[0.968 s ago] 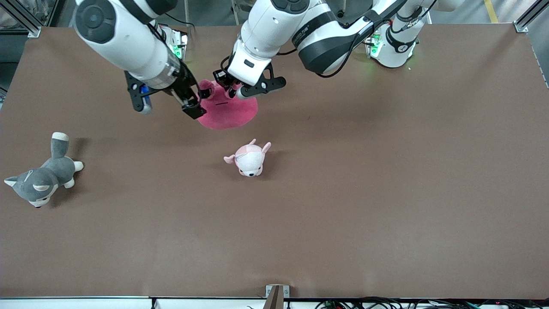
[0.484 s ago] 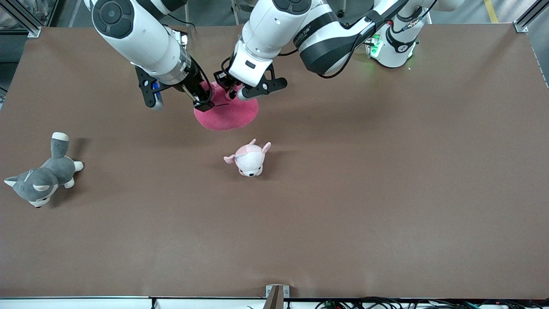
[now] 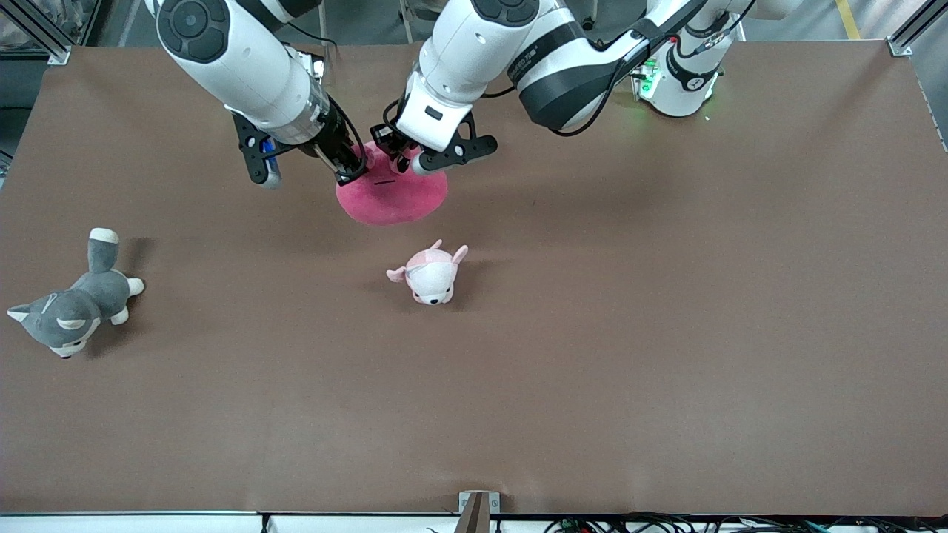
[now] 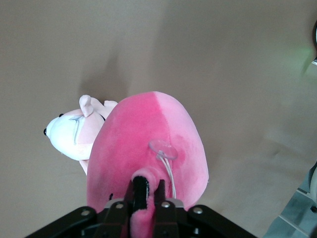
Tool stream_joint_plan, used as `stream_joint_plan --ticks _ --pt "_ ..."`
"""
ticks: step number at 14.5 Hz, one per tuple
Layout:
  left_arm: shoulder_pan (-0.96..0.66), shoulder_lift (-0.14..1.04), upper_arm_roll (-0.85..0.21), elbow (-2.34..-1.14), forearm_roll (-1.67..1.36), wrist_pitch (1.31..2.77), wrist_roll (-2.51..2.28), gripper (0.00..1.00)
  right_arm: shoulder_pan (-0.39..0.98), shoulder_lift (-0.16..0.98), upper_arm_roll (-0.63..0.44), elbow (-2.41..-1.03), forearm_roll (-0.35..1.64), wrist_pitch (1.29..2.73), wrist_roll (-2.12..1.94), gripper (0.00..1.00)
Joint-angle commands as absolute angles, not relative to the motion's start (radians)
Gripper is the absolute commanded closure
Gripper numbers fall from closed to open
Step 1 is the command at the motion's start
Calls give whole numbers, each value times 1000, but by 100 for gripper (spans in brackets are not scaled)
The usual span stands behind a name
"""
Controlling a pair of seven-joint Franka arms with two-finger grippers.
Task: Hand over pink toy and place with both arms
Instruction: 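Grasp the pink plush with the right gripper while the left gripper opens, then carry the plush with the right gripper while the left gripper withdraws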
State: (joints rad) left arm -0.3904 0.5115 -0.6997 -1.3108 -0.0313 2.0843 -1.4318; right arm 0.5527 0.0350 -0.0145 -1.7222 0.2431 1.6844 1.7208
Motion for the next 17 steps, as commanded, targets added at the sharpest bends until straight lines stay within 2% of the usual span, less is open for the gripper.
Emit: stream_joint_plan --ticks 1,2,3,4,5,6,7,11,14,17 --pt "-393 511 -698 -1296 -32 2083 -1442 98 558 2 -23 -1756 261 1700 1717 100" --pt "-394 511 -698 -1296 -32 2083 -1440 97 557 2 -23 -1756 261 1701 1717 100" --pt "-393 509 -698 -1296 -32 2083 -1439 90 552 2 -23 -1756 261 1703 1717 100" --pt "-391 509 -698 -1296 -32 2083 -1436 64 549 2 -26 -1756 261 1703 1710 100" --pt "-390 506 -698 -1296 -32 2083 -1433 26 546 2 -31 -1758 261 1703 1698 100" --pt "-391 503 -698 -1296 -29 2083 -1433 7 532 2 -34 -1759 261 1704 1677 100" --pt "-390 497 -698 -1296 -28 2083 -1433 0 505 5 -34 -1764 261 1704 1636 100" --pt "-316 436 -698 -1298 -25 2034 -1384 0 346 11 -35 -1853 259 1779 1459 100" --pt "-182 332 -701 -1304 -21 1855 -1223 0 238 21 -35 -1942 259 1882 1278 99" --pt "-31 267 -701 -1307 -23 1636 -952 0 125 99 -35 -1974 259 1954 1094 99"
